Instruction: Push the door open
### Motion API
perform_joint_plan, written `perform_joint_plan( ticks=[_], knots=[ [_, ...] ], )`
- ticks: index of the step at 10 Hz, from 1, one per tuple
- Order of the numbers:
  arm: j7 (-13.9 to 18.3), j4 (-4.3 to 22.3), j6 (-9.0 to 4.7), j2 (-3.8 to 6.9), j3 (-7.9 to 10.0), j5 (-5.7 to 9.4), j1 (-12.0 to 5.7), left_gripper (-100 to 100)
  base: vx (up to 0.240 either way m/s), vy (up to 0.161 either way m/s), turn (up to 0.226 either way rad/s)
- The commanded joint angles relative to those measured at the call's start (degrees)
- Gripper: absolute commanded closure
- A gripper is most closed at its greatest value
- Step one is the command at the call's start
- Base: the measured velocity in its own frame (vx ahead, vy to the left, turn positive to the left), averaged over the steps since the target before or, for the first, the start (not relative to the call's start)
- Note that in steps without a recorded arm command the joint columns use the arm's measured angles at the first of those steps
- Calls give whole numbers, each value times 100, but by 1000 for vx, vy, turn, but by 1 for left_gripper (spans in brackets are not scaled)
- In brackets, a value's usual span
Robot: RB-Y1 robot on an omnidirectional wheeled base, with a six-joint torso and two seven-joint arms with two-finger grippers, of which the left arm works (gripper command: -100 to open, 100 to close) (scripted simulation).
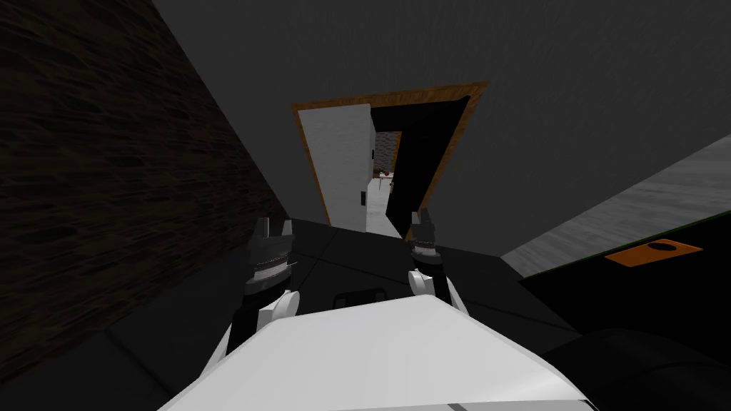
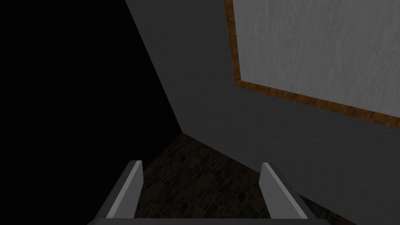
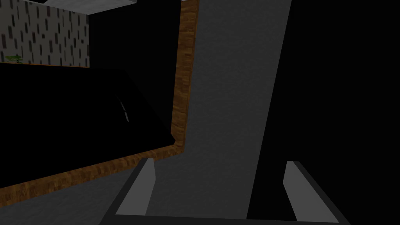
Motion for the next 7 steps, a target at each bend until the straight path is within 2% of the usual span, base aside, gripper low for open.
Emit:
perform_joint_plan(
  ticks=[1,3,7],
  knots=[
    [-43,191,26,40,-18,39,-125,-100,44,-8,-34],
    [-75,329,44,65,-31,68,-215,-100,73,-7,-20],
    [-178,784,105,135,-75,161,-512,-100,89,-2,-26]
  ],
)
